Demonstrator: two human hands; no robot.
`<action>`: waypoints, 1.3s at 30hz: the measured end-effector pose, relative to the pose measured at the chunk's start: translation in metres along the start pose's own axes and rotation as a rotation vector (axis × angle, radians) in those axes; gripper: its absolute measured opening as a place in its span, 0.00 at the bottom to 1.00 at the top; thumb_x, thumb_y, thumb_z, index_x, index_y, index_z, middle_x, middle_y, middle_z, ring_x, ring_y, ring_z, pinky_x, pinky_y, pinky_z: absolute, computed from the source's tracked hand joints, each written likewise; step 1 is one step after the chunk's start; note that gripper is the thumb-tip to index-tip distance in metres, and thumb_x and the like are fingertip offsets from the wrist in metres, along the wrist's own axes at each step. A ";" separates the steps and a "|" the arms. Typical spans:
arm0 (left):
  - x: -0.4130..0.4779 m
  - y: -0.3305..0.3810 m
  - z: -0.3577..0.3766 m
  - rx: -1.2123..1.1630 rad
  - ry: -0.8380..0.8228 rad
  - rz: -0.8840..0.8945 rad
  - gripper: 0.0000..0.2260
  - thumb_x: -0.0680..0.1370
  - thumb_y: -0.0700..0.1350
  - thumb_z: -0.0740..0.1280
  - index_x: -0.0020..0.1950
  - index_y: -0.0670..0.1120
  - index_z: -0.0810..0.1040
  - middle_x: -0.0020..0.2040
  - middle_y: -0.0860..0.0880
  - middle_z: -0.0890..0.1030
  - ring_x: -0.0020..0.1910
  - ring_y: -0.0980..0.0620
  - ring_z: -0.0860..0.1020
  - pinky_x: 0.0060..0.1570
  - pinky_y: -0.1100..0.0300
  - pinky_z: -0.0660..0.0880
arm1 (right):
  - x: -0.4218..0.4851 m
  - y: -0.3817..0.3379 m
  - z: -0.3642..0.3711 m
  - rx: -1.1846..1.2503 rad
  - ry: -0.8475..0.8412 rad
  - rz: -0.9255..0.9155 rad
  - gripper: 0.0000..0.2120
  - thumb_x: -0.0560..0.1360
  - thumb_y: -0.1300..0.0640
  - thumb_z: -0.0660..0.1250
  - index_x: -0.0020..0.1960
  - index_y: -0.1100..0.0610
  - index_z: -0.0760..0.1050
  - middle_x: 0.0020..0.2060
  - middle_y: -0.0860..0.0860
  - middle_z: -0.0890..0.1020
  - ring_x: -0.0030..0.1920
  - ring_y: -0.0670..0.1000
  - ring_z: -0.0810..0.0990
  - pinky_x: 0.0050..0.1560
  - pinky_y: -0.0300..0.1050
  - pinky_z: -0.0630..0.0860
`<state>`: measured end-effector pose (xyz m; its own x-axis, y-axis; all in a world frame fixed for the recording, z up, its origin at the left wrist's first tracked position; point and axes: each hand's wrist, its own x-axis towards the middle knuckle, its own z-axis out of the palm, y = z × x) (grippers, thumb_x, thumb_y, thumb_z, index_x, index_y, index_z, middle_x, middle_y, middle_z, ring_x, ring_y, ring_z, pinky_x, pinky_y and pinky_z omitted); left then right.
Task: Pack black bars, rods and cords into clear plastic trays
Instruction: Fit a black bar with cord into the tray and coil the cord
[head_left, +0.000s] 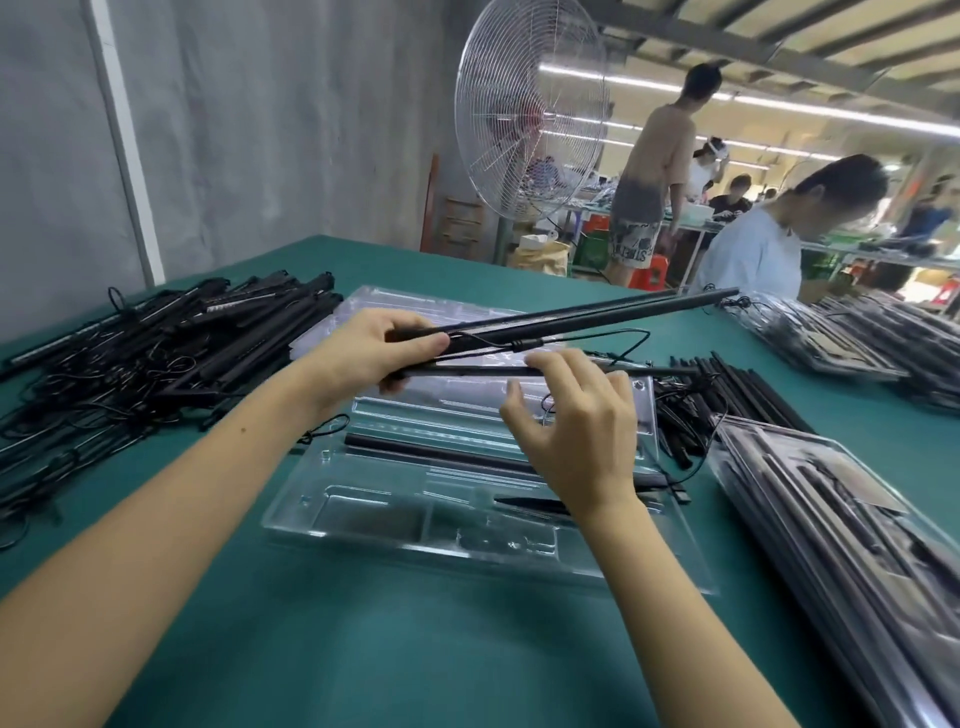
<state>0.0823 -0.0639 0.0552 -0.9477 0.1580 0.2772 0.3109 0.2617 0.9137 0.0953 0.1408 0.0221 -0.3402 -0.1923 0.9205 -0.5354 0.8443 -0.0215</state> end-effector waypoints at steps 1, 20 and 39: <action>0.000 0.000 -0.002 0.045 0.017 0.022 0.06 0.76 0.47 0.67 0.44 0.46 0.80 0.26 0.56 0.74 0.25 0.58 0.70 0.25 0.67 0.68 | 0.000 0.000 -0.001 -0.009 -0.022 0.010 0.13 0.73 0.54 0.60 0.41 0.59 0.80 0.36 0.51 0.82 0.35 0.53 0.78 0.39 0.45 0.70; -0.007 -0.020 -0.045 -0.007 0.074 -0.007 0.28 0.73 0.63 0.57 0.47 0.38 0.80 0.25 0.50 0.74 0.21 0.56 0.68 0.20 0.68 0.64 | 0.016 0.079 -0.031 1.731 0.037 1.443 0.37 0.76 0.48 0.63 0.77 0.57 0.49 0.58 0.55 0.76 0.43 0.49 0.84 0.60 0.53 0.73; -0.005 -0.088 -0.045 0.230 -0.123 -0.318 0.30 0.70 0.65 0.63 0.41 0.35 0.75 0.28 0.49 0.66 0.22 0.56 0.65 0.23 0.68 0.67 | 0.010 0.086 -0.028 0.339 0.441 0.741 0.14 0.73 0.62 0.59 0.56 0.58 0.78 0.49 0.52 0.83 0.41 0.49 0.79 0.42 0.45 0.76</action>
<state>0.0569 -0.1307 -0.0130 -0.9879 0.1440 -0.0584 0.0253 0.5198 0.8539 0.0679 0.2254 0.0406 -0.3985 0.6049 0.6894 -0.5194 0.4707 -0.7132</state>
